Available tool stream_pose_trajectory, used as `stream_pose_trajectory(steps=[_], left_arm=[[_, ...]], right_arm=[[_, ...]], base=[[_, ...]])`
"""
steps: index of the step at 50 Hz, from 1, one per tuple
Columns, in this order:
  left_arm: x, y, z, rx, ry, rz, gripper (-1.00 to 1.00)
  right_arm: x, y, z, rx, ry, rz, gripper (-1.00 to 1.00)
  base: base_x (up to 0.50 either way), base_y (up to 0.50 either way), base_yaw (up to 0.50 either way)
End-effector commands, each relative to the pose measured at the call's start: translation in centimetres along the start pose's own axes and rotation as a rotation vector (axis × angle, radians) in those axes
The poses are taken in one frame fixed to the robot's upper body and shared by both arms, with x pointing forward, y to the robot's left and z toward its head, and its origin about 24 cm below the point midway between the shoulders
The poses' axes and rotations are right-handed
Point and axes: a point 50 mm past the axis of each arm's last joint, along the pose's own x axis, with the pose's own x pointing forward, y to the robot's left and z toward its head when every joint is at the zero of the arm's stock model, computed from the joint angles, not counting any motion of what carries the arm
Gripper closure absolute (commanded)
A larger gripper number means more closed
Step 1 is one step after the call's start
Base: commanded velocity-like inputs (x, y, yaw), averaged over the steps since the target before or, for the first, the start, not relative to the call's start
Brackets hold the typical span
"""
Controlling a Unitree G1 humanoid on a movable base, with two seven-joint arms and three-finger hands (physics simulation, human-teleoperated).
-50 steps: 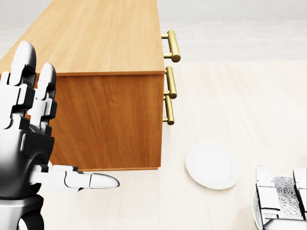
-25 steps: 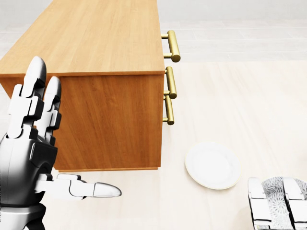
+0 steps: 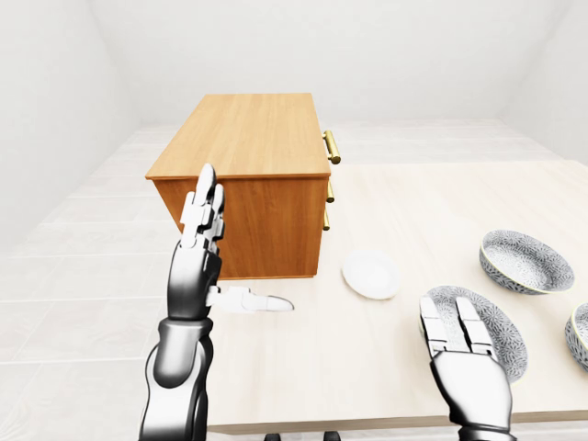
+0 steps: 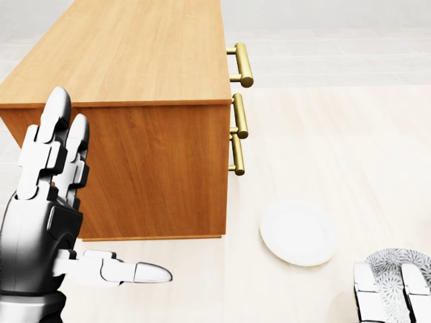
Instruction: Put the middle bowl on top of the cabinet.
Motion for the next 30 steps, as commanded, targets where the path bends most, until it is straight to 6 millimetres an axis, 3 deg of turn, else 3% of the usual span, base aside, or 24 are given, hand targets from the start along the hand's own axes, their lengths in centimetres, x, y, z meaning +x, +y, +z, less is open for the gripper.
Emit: stream_pose_trajectory(steps=[1,19,30], left_arm=[[-0.1,-0.1,0.0,0.001,0.003,-0.005,-1.0],[-0.1,-0.6,-0.1,0.004,0.01,-0.033,-1.0],[-0.2,-0.7,0.0,-0.001,0.007,-0.039,-1.0]], right_arm=[[0.1,0.8,-0.7,0.008,0.037,0.015,-1.0],[-0.7,2.7,-1.0,0.03,0.063,0.043,-1.0],[-1.1,2.6,-1.8,0.028,0.096,0.043,-1.0]], base=[[0.0,0.0,0.0],[0.0,0.0,0.0],[0.0,0.0,0.0]])
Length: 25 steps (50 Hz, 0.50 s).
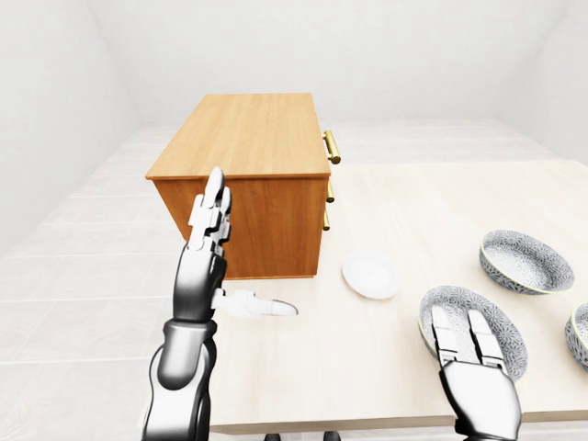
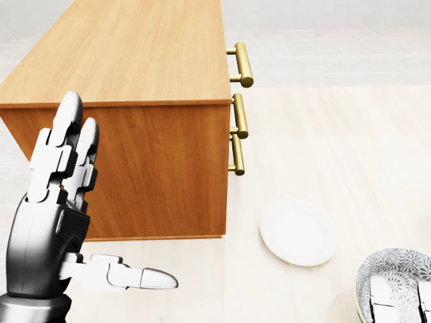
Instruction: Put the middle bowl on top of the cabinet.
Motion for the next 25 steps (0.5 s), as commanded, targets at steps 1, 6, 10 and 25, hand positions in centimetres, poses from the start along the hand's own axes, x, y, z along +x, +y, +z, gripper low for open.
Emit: stream_pose_trajectory(steps=[1,6,10,25], left_arm=[[-0.1,-0.1,0.0,-0.001,0.004,-0.009,-1.0],[-0.1,-0.3,0.0,-0.002,0.004,-0.015,-1.0],[-0.2,-0.3,0.0,-0.002,0.005,-0.015,-1.0],[-0.1,-0.1,0.2,0.004,-0.005,-0.002,-1.0]], right_arm=[[-0.5,0.4,-0.8,-0.001,0.035,0.008,-1.0],[-0.5,-0.2,-1.6,0.004,0.078,0.006,-1.0],[-0.4,-0.1,-2.3,0.01,0.122,0.011,-1.0],[1.5,0.3,-2.3,0.008,0.128,0.0,-1.0]], base=[[0.0,0.0,0.0],[0.0,0.0,0.0],[0.0,0.0,0.0],[0.0,0.0,0.0]])
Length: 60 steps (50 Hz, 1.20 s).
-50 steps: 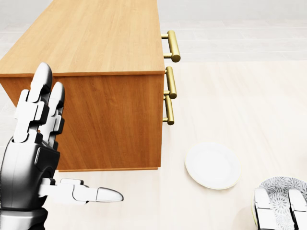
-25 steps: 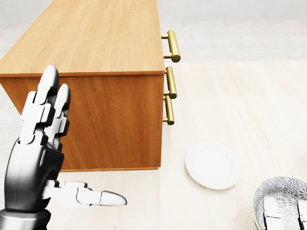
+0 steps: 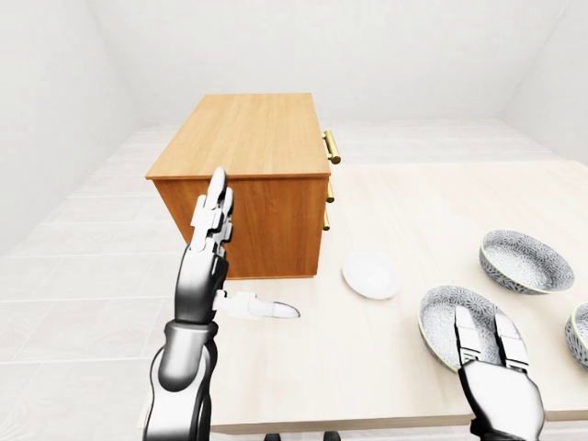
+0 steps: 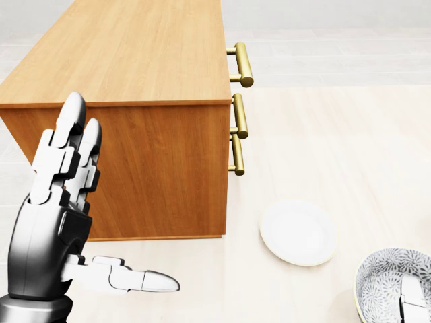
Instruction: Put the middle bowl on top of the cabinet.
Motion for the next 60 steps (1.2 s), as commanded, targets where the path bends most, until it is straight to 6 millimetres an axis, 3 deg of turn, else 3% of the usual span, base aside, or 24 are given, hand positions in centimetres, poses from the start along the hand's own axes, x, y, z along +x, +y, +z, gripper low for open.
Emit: stream_pose_trajectory(steps=[1,10,23,25,26,51,60], left_arm=[[0.1,0.2,0.2,0.009,-0.009,0.013,-1.0],[-0.1,0.2,-0.2,0.009,0.011,0.01,-1.0],[-0.2,0.1,-0.1,0.009,0.009,0.008,-1.0],[-0.2,0.1,0.0,0.011,0.005,0.007,-1.0],[-0.2,0.1,0.1,0.01,0.0,0.006,-1.0],[-0.1,-0.2,-0.2,0.004,0.013,-0.009,-1.0],[0.0,-0.8,-0.3,-0.006,0.013,-0.042,-1.0]], right_arm=[[1.4,0.2,0.2,0.013,0.007,-0.011,-1.0],[3.0,1.1,3.4,0.049,-0.118,-0.016,-1.0],[3.0,3.5,4.5,0.096,-0.182,0.032,-1.0],[3.0,3.5,4.3,0.094,-0.18,0.03,-0.55],[2.9,3.5,4.1,0.091,-0.171,0.027,0.98],[2.0,3.0,3.1,0.091,-0.139,0.006,1.0],[1.8,-0.8,2.5,0.054,-0.15,-0.072,1.0]], base=[[0.0,0.0,0.0],[0.0,0.0,0.0],[0.0,0.0,0.0],[0.01,0.0,0.0],[0.0,0.0,0.0],[0.0,0.0,0.0],[0.0,0.0,0.0]])
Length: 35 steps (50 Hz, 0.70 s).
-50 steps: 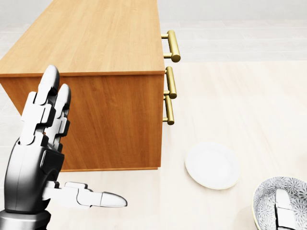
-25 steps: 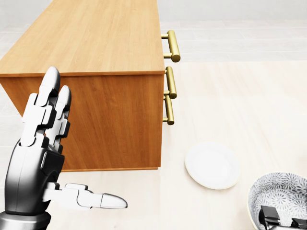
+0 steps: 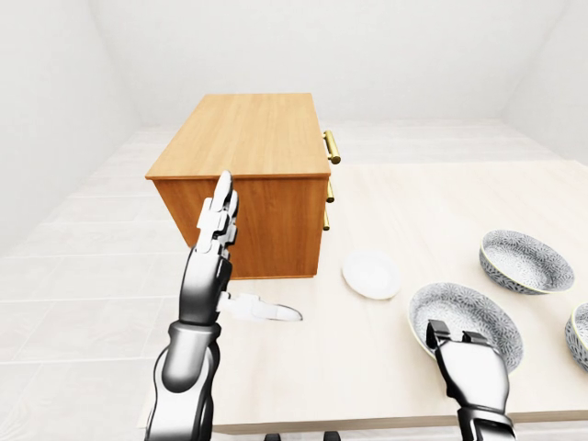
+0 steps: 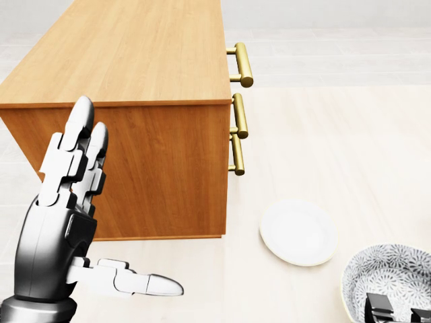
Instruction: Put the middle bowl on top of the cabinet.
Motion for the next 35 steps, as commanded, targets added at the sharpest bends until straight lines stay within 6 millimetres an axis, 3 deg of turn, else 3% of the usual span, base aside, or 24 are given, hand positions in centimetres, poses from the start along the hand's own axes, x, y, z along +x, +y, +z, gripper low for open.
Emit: stream_pose_trajectory(steps=[1,25,29,35], left_arm=[[0.1,-0.4,-0.3,-0.011,0.009,-0.028,-1.0],[0.5,-0.6,0.7,0.004,-0.038,-0.038,-1.0],[0.4,-0.3,-0.2,0.002,0.001,-0.022,-1.0],[0.4,-0.4,0.0,0.001,-0.01,-0.024,-1.0]], right_arm=[[-0.8,-1.4,0.4,0.007,-0.039,-0.001,1.0],[-0.4,-7.0,-0.2,-0.059,0.026,-0.074,1.0],[-0.4,-7.3,-0.3,-0.063,0.046,-0.077,1.0],[-0.4,-9.0,-0.7,-0.061,0.079,-0.098,1.0]], base=[[0.0,0.0,0.0],[0.0,0.0,0.0],[0.0,0.0,0.0],[0.0,0.0,0.0]])
